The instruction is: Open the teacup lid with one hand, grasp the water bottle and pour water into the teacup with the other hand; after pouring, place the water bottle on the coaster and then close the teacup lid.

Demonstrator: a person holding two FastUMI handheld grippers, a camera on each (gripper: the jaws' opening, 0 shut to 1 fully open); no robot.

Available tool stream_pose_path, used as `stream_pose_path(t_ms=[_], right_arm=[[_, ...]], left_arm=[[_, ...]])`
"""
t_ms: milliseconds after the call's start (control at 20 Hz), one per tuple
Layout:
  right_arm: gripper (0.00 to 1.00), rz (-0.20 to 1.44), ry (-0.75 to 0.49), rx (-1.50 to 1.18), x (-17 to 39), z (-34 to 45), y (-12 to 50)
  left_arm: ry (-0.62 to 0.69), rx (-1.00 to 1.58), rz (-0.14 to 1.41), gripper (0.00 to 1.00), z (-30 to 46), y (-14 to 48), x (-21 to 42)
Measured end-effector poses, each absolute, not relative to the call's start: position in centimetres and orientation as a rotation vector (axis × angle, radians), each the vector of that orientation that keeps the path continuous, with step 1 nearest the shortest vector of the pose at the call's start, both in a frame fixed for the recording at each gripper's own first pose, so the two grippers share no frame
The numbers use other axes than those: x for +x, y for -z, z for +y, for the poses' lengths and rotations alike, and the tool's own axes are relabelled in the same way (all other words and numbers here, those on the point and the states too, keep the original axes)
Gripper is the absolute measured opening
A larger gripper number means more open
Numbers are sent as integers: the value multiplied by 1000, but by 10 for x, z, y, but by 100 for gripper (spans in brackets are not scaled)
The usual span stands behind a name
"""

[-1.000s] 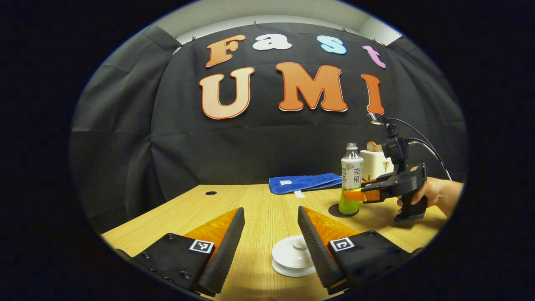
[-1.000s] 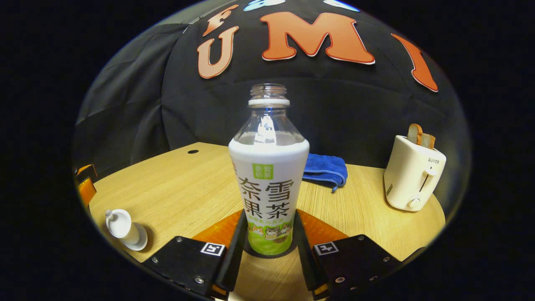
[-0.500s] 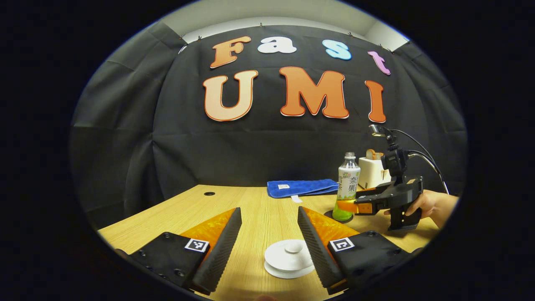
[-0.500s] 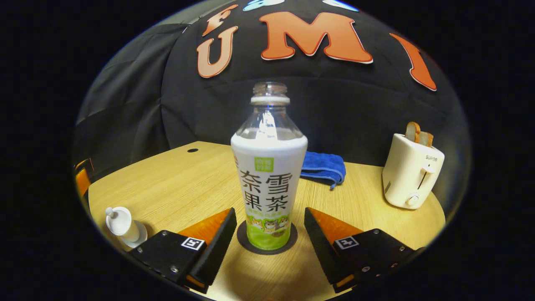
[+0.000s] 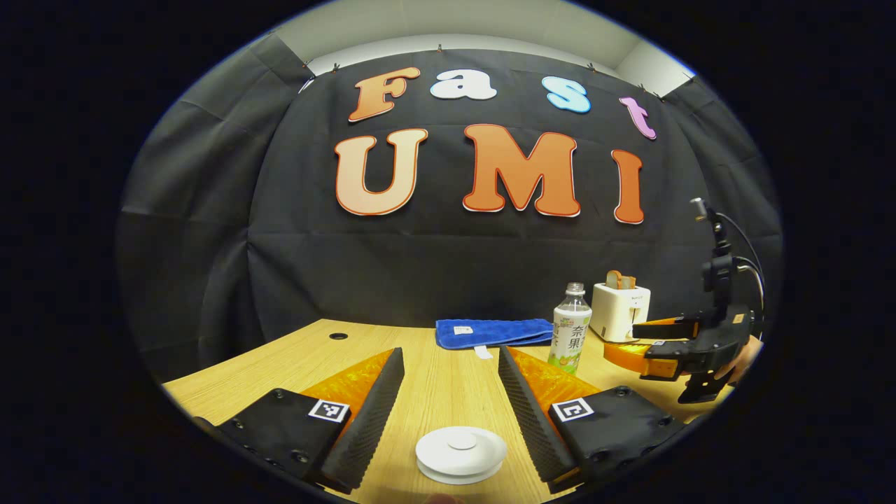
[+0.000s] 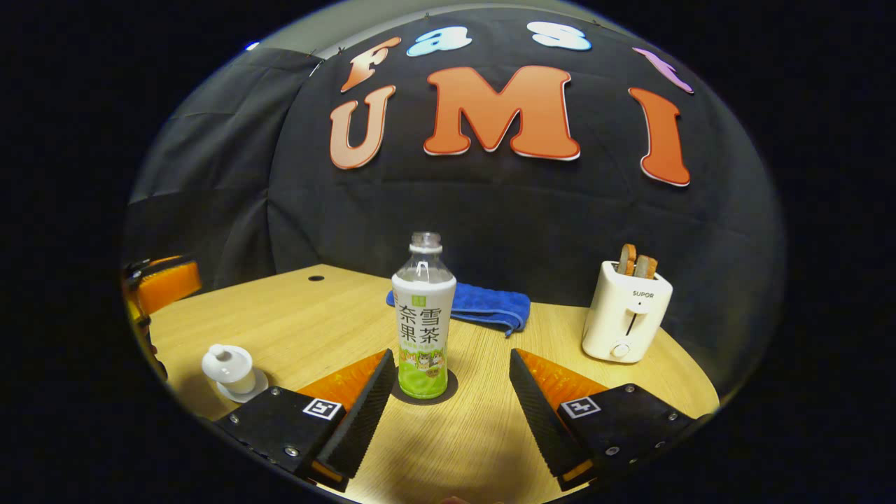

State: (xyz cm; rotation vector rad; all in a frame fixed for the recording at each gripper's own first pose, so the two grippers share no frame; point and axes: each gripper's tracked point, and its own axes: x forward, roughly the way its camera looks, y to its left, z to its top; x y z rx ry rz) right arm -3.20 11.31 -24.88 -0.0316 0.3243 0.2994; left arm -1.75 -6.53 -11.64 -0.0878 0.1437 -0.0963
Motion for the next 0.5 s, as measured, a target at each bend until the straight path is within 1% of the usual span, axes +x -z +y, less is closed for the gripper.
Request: stream_pose_path(t_ms=[100,200,300,400,450,500], right_arm=[[98,268,-251,-20,-45,102,230],[97,222,-227,-22,-61,98,215],[98,191,-197,-38,-71,91,204],[97,172,-150,-29,-77,81,193],[98,158,-141,-16,-80,80,186],[97,144,-133,-6,-82,80,179]], left_arm=[[100,-87,144,89,-72,113,-14],[99,-82,137,95,-75,108,-12],[98,-78,125,96,-79,102,-11],[106,-66,116,100,-83,97,-12],[102,-63,102,100,-83,93,-13],[100,-63,88,98,-84,87,-13]])
